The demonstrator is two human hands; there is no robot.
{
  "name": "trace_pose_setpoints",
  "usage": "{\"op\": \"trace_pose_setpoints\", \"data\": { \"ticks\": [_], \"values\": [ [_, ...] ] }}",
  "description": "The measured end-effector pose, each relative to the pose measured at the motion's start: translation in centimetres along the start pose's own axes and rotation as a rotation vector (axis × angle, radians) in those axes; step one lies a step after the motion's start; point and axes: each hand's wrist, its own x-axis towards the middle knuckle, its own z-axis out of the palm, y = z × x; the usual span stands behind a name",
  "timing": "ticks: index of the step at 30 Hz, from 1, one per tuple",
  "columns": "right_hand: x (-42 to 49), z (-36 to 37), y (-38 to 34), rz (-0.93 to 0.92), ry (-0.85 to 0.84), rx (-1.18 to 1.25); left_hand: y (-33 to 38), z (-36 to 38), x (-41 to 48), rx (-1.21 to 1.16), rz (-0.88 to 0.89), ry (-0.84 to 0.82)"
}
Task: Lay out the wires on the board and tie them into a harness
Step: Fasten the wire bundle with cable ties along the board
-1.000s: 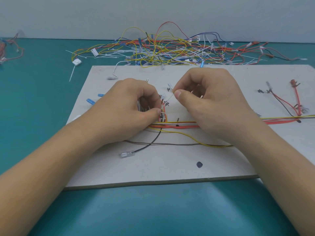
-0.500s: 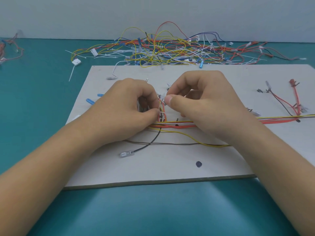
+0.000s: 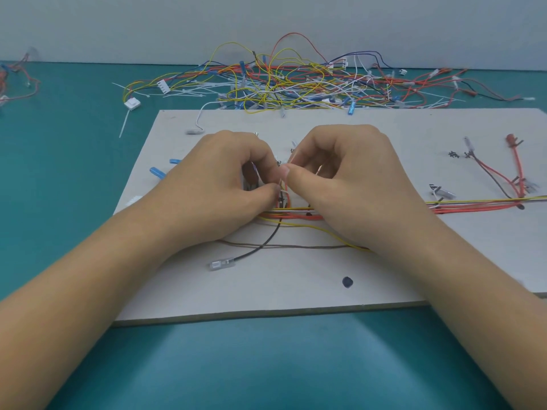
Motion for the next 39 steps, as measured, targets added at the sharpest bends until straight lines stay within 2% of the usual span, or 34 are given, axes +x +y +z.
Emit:
{"op": "trace_pose_setpoints", "data": {
  "ticks": [7, 15, 39],
  "values": [
    [-0.18, -0.01, -0.11, -0.036, -0.016, -0.047, -0.03, -0.04, 0.01, 0.019, 0.006, -0.018],
    [-0.01, -0.11, 0.11, 0.004, -0.06, -0.004, -0.2, -0.24, 0.06, -0.026, -0.023, -0.055],
    [0.33, -1.0, 0.08, 0.073, 0.009, 0.064, -0.18, -0.26, 0.13, 0.026, -0.01, -0.088]
  ]
}}
